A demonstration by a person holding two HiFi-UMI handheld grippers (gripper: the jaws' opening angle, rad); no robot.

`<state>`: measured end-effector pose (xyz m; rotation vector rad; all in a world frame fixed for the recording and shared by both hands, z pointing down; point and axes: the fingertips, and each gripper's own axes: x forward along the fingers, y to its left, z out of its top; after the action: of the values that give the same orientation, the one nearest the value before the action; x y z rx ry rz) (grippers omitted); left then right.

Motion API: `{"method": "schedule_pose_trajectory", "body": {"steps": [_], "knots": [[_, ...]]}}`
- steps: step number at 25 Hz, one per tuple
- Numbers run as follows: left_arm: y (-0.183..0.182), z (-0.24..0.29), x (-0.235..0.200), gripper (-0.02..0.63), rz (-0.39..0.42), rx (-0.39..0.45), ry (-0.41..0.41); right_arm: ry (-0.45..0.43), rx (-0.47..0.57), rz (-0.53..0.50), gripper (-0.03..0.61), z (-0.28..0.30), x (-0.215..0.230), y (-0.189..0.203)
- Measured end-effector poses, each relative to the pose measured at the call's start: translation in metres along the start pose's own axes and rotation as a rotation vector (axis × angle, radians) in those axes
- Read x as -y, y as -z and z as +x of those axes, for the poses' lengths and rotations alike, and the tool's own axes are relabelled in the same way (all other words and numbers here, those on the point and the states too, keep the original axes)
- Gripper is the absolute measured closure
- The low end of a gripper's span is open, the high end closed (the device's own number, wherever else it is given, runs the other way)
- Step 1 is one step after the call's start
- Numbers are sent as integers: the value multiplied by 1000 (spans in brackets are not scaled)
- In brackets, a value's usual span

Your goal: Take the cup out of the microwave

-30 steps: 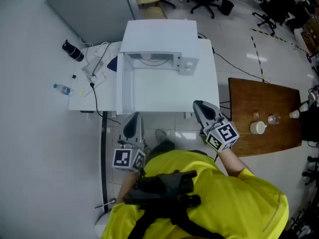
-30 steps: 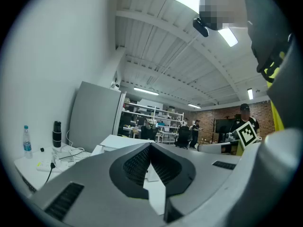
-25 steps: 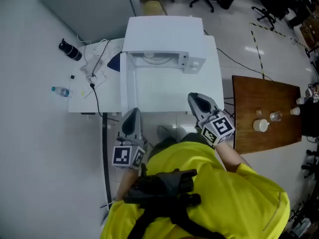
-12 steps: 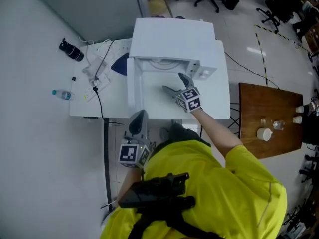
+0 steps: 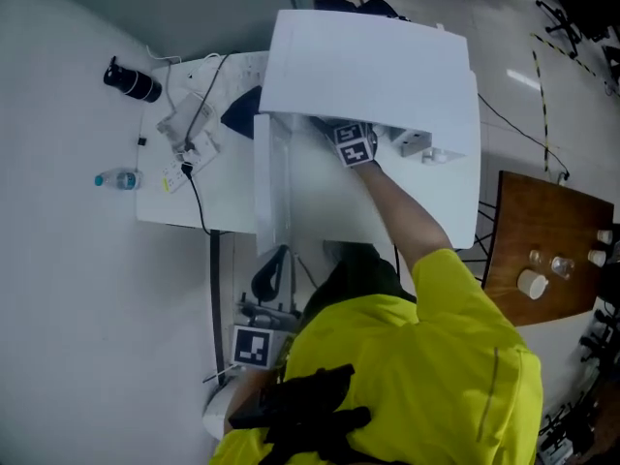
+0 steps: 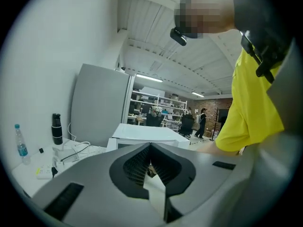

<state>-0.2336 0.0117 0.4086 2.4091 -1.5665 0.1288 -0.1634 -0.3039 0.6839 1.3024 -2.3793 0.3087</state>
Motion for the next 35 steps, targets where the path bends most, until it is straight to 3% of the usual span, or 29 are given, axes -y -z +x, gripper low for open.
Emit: {"method": "schedule_pose_trajectory", "body": {"steps": [10,11,13,20,29,35], "knots": [[-3,22,-19,614,-21,-29,-2,34,-13,-9,71,38,-7,-24],[-4,25,-21,614,-19,-26,-3,44,-12,-3,113,40,-8,-25],[-6,30,-24,614,-16,-23,-6,51,-12,-5,117,42,-11,-27],[-7,33,-36,614,-16,-16,-33,10,2,-50,120,28,-16,-25],[-5,39,-32,614,-30,-11,-30,-81,46,-11,120,-68,-57,6],[-8,54,-4,614,-21,3,63,-72,-33,84,118,-186,-72,77]]}}
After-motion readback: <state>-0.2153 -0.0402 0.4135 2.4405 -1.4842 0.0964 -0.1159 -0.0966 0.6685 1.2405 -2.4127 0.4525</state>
